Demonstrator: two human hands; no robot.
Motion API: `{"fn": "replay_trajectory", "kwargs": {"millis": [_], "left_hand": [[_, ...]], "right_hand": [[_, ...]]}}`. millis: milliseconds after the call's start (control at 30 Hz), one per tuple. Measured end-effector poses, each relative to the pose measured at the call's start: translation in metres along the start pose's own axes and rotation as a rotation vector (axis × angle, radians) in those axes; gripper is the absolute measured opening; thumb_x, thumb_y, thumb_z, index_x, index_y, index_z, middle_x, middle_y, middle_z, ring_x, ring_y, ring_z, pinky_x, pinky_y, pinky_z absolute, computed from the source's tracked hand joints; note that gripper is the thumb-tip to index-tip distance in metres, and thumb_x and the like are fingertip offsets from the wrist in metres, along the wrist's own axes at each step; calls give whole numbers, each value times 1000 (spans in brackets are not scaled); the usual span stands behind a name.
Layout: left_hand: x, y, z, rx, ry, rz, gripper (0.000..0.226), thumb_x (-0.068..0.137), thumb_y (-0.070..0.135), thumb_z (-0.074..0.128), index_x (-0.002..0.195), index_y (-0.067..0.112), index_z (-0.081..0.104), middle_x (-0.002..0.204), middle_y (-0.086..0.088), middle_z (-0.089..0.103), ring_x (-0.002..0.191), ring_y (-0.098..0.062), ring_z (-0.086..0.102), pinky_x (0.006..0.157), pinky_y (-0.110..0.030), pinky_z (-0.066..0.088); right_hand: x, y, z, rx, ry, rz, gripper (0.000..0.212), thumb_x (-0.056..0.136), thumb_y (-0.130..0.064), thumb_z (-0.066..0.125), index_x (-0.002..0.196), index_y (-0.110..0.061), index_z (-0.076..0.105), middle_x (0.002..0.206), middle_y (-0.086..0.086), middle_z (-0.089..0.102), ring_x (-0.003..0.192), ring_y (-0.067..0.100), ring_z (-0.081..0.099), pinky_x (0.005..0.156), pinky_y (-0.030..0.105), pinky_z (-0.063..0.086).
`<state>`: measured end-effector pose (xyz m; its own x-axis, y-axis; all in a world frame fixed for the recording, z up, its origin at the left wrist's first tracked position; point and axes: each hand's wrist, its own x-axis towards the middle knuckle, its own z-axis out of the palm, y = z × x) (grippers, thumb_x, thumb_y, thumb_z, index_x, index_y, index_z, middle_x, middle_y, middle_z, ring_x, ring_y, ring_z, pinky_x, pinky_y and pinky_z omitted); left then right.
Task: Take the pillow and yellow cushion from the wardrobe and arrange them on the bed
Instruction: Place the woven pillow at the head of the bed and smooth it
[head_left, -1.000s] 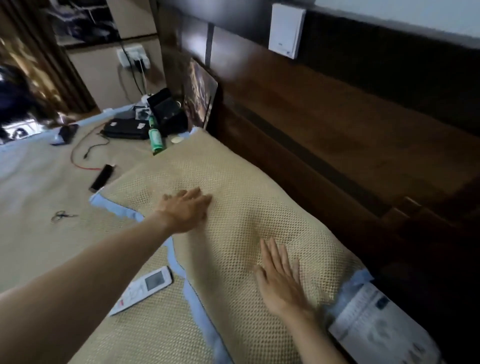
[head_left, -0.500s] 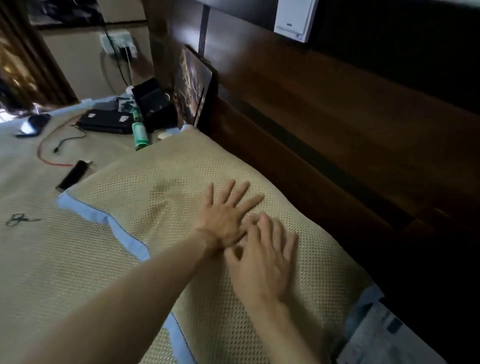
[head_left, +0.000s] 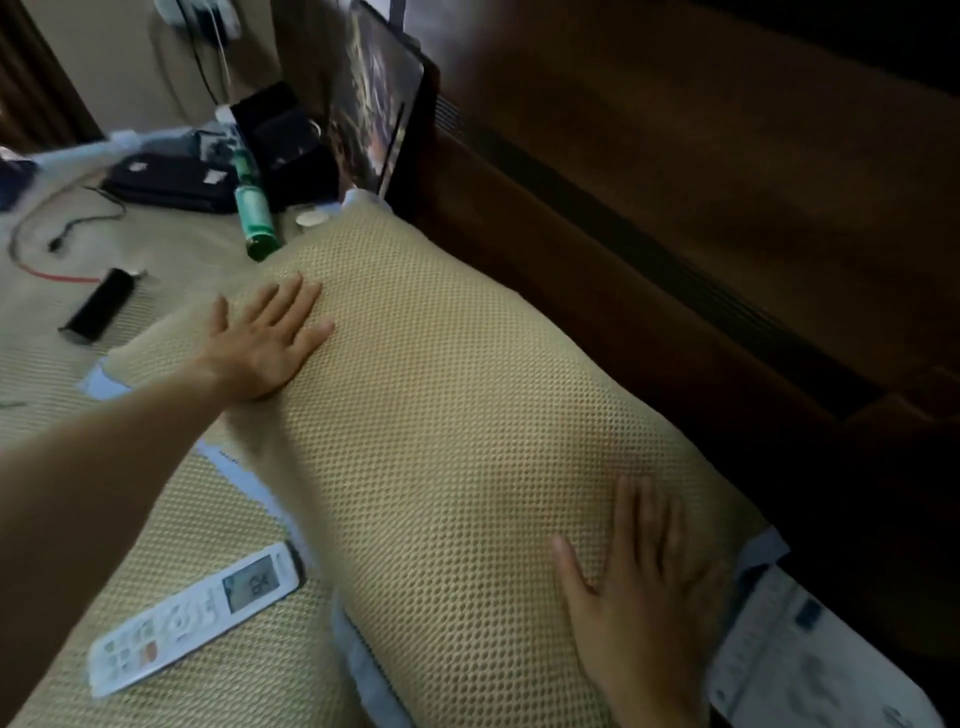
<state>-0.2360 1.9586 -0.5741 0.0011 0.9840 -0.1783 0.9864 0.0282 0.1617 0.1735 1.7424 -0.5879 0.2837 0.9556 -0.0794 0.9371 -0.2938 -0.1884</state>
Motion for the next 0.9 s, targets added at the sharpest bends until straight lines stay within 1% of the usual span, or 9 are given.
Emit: {"fn": "replay_trajectory", "kwargs": {"millis": [100,167,267,333,400,533,600,733,900], "left_hand": [[6,-4,2,36,-74,-12,70,80,84,-8,142,56,-26,161,18,-20,149,-11,-12,114,-62,-9],[10,18,-2,46,-51,-54,72,88,75,0,152,43,-12,164,9,-14,151,-21,-7,113,-66,-5],[-8,80,-13,-40,109,10,70,94,58,13,155,26,9,166,-5,7,149,-31,10,115,-65,8],[-32,131,-13,-86,169,167,67,95,59,11,155,30,11,165,-5,12,149,-28,12,117,-60,10],[-56,176,-3,-97,178,345,62,97,62,6,155,40,7,166,-1,6,151,-24,2,120,-57,4],[-79,206,23,7,218,527,58,98,65,6,154,47,2,165,8,-3,150,-14,-13,119,-53,-9],[-73,198,28,17,224,532,60,97,68,8,154,48,1,165,10,-3,149,-11,-13,120,-51,-9],[-58,179,28,10,188,416,71,90,79,5,153,48,-6,164,14,-9,148,-8,-16,119,-50,-12],[-60,154,28,6,124,292,71,88,79,-5,150,47,-20,162,15,-20,147,-8,-21,119,-50,-13]], "right_hand": [[-2,-12,-2,58,-34,-9,90,79,-90,1,151,-42,-25,164,-13,-22,153,18,-17,118,67,-6],[3,-15,-13,64,-94,-25,90,82,-87,7,154,-40,-17,166,-10,-18,153,21,-17,118,67,1],[16,-22,-39,26,-97,-48,93,80,-80,27,156,-30,8,168,4,7,153,32,2,118,68,8],[27,-34,-54,-7,13,-101,90,79,-77,31,154,-28,17,165,8,17,151,33,15,117,69,13],[37,-50,-57,-19,85,-182,84,85,-78,22,156,-34,11,167,5,12,152,33,12,117,68,9],[52,-68,-35,11,-12,-235,73,91,-75,6,155,-42,-7,168,-4,-10,154,30,-10,117,69,-2],[52,-64,-22,23,17,-229,73,91,-76,4,155,-43,-8,168,-6,-11,154,28,-12,117,68,-4],[46,-46,-8,29,119,-172,75,90,-80,8,156,-44,1,169,-4,4,154,28,-1,115,68,-5],[15,-16,-8,50,46,-88,76,90,-81,6,156,-44,-3,169,-4,-1,154,24,-7,115,72,-2]]}}
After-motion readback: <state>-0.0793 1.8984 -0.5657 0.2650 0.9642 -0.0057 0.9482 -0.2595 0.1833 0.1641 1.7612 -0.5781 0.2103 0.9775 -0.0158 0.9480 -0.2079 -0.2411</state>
